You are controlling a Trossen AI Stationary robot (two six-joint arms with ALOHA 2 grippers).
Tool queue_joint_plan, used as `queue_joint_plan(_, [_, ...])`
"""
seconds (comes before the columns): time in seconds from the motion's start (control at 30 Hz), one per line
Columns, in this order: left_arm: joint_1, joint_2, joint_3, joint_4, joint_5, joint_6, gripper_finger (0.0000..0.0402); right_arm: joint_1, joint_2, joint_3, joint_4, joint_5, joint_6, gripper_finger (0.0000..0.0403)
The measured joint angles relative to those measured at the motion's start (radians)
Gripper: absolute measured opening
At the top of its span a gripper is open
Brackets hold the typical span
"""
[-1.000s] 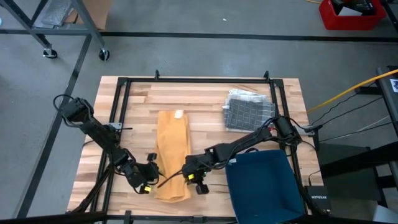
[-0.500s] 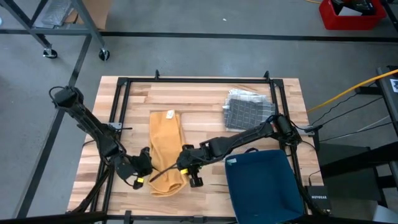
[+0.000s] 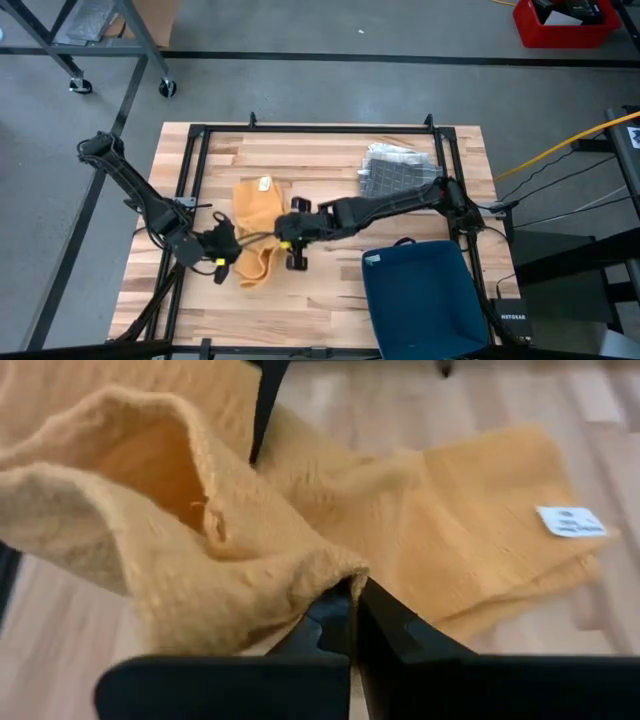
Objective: Fold towel
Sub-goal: Fold yellow towel
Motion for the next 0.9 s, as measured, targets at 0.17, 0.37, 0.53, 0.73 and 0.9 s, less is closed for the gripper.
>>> queue_joint_plan(0.17, [0.000,-0.019,0.000,-0.104,-0.130,-0.100,0.0000,-0.054,0.000,0.007,0.001,0.008,-0.002,0.0003])
queue_joint_plan(0.37, [0.000,-0.025,0.000,-0.256,-0.202,-0.359,0.0000,-0.122,0.000,0.007,0.000,0.004,0.088,0.0004])
queue_joint_plan(0.53, [-0.005,-0.025,0.000,-0.265,-0.198,-0.417,0.0000,-0.140,0.000,0.007,-0.003,-0.118,0.141,0.0003])
queue_joint_plan(0.73, [-0.020,-0.024,0.000,-0.148,-0.094,-0.301,0.0000,-0.089,0.000,0.007,-0.094,-0.233,0.173,0.0003])
queue_joint_plan(0.9, [-0.024,-0.019,0.000,0.051,0.063,-0.191,0.0000,-0.002,0.000,0.007,-0.127,-0.270,0.242,0.0002])
